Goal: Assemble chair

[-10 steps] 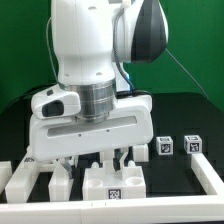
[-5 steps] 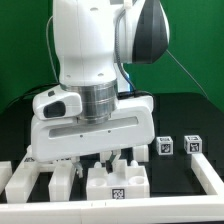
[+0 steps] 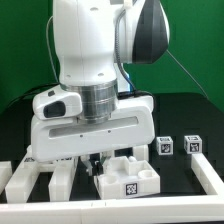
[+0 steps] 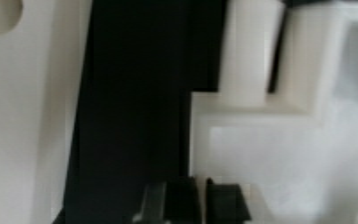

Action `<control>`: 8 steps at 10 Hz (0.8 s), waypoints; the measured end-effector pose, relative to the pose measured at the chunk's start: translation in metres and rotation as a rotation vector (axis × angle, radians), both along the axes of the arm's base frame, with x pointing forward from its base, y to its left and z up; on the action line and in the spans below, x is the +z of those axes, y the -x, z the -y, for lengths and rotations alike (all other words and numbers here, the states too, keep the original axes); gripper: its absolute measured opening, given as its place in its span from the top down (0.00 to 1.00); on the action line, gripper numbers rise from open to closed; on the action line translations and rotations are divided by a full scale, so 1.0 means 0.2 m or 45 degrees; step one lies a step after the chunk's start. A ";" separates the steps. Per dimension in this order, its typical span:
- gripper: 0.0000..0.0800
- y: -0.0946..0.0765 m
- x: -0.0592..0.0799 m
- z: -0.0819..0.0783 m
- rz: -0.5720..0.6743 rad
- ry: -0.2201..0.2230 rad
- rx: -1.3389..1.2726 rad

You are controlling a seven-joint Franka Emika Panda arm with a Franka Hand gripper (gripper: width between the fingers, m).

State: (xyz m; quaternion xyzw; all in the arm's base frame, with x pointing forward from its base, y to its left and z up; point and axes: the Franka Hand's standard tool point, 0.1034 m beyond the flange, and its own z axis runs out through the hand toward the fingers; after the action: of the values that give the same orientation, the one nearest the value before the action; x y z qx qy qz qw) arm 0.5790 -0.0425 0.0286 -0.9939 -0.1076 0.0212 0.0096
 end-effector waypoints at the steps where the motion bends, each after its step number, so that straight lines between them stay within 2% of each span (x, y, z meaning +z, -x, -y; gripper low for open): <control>1: 0.99 0.00 0.00 0.00 0.000 0.000 0.000; 6: 1.00 0.00 0.00 -0.01 0.004 0.001 -0.010; 8: 1.00 -0.05 0.00 -0.07 0.053 0.008 -0.034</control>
Offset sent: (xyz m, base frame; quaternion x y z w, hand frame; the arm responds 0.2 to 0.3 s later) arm 0.0000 0.0000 0.0000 0.0000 0.0000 0.0000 1.0000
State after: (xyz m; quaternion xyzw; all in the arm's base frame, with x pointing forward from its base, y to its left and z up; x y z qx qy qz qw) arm 0.5882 -0.0279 0.0285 -0.9955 -0.0944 0.0008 0.0046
